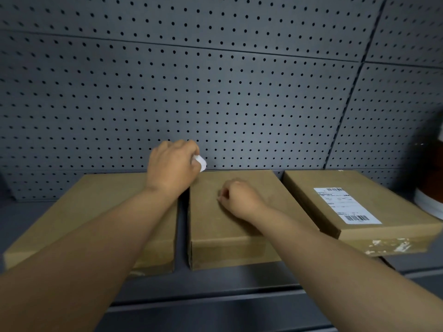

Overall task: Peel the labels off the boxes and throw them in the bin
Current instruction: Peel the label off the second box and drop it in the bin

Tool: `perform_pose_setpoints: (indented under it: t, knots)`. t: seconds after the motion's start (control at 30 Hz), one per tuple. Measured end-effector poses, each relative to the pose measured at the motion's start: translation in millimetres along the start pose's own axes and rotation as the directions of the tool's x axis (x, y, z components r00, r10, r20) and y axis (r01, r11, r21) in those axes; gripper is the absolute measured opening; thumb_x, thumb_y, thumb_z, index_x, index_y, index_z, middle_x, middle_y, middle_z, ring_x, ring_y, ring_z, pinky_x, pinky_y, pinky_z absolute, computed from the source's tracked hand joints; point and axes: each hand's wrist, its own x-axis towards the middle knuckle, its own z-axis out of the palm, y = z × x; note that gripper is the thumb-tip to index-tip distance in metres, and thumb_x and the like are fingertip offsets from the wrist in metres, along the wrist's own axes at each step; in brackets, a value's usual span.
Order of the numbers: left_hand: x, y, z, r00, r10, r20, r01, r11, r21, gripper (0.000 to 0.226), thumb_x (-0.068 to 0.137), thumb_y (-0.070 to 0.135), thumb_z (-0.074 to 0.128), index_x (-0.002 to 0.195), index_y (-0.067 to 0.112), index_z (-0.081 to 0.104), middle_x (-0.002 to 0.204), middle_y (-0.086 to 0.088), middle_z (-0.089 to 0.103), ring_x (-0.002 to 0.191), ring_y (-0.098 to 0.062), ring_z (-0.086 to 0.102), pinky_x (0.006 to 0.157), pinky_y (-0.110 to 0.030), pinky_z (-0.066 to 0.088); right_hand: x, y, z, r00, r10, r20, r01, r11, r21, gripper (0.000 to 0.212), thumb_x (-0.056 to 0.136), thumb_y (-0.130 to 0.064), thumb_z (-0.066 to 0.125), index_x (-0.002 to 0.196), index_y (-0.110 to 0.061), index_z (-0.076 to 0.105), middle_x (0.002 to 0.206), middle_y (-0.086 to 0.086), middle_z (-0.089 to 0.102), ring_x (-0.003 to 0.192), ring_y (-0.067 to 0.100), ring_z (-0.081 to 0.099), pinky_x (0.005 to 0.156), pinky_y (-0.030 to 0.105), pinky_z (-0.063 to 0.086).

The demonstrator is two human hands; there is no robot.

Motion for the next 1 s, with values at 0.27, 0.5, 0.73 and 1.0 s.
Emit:
perform_pose_setpoints:
  t: [0.27,0.5,0.73,1.0]
  knots:
    - [-6.1,-13.2,4.7,0.99,0.141,0.016,-0.141,0.966,0.217,0.022,0.084,0.036,0.054,0.086,0.015,0.06,0.082,-0.006,0.062,0.082,-0.029,0.054,0.077,-0.037,0.04,-0.9,28.7,-10.2,0.999,0.014,-0.045,-0.017,0.997,-0.074,0.022,0.087,-0.02,0.051,0.094,-0.003,0.065,0.106,0.016,0.063,0.102,0.031,0.057,0.084,0.031,0.044]
    - [-6.2,-11.5,6.7,0.988,0.152,0.029,-0.154,0.953,0.259,0.022,0.085,0.035,0.051,0.093,0.016,0.059,0.088,-0.006,0.064,0.084,-0.03,0.056,0.079,-0.038,0.041,-7.5,-6.0,8.5,0.987,-0.14,-0.074,0.141,0.99,0.012,0.02,0.087,-0.018,0.051,0.092,-0.005,0.066,0.102,0.015,0.062,0.101,0.029,0.056,0.087,0.033,0.046]
    - [-8.7,-13.7,8.7,0.989,0.135,0.054,-0.144,0.957,0.25,0.026,0.086,0.032,0.046,0.102,0.014,0.058,0.095,-0.006,0.065,0.085,-0.029,0.059,0.08,-0.038,0.043,-9.8,26.1,-10.5,0.998,-0.026,-0.061,0.023,0.998,-0.053,0.021,0.087,-0.018,0.051,0.095,-0.006,0.067,0.107,0.014,0.064,0.104,0.028,0.056,0.09,0.032,0.043]
    - [-11.7,-8.3,15.7,0.989,0.132,0.065,-0.143,0.964,0.225,0.025,0.088,0.038,0.048,0.092,0.014,0.055,0.099,-0.007,0.058,0.084,-0.026,0.053,0.075,-0.036,0.04,-0.7,-17.2,12.5,0.974,-0.217,-0.069,0.218,0.976,0.001,0.019,0.086,-0.015,0.052,0.089,-0.003,0.066,0.099,0.016,0.063,0.098,0.03,0.056,0.085,0.029,0.042]
